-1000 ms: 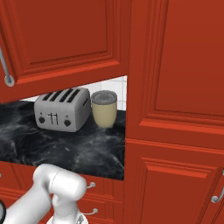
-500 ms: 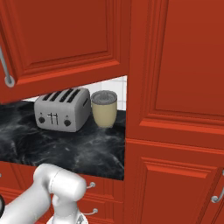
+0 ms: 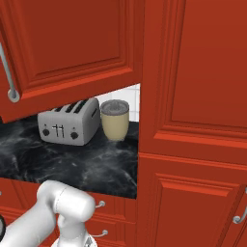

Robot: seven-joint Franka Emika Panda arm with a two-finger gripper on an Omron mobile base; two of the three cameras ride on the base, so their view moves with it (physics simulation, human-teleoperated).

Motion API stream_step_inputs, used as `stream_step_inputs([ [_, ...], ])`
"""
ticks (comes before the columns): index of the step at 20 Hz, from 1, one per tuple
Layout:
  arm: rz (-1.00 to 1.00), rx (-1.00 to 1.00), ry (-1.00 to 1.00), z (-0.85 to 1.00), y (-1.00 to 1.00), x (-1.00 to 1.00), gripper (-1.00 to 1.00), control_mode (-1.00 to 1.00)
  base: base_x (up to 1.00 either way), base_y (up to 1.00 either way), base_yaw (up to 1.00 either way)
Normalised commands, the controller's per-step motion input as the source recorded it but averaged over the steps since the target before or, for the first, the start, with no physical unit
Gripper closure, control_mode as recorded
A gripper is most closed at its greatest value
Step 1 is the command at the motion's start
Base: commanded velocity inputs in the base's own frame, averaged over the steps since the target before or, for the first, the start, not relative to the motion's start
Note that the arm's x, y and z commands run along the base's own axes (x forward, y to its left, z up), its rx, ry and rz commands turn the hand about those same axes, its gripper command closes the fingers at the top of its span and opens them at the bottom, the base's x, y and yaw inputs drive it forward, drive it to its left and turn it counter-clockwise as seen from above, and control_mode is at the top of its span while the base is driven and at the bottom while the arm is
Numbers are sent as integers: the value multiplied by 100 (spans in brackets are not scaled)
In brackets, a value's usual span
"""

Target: Pick the dish brush and bar soap from the cabinet and place them on the counter.

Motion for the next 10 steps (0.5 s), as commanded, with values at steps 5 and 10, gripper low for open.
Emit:
stream_step_inputs([
  [5,-4,9,4,12,-61,-15,-100,-100,0,0,0],
  [10,0,9,8,17,-61,-1,-100,-100,0,0,0],
])
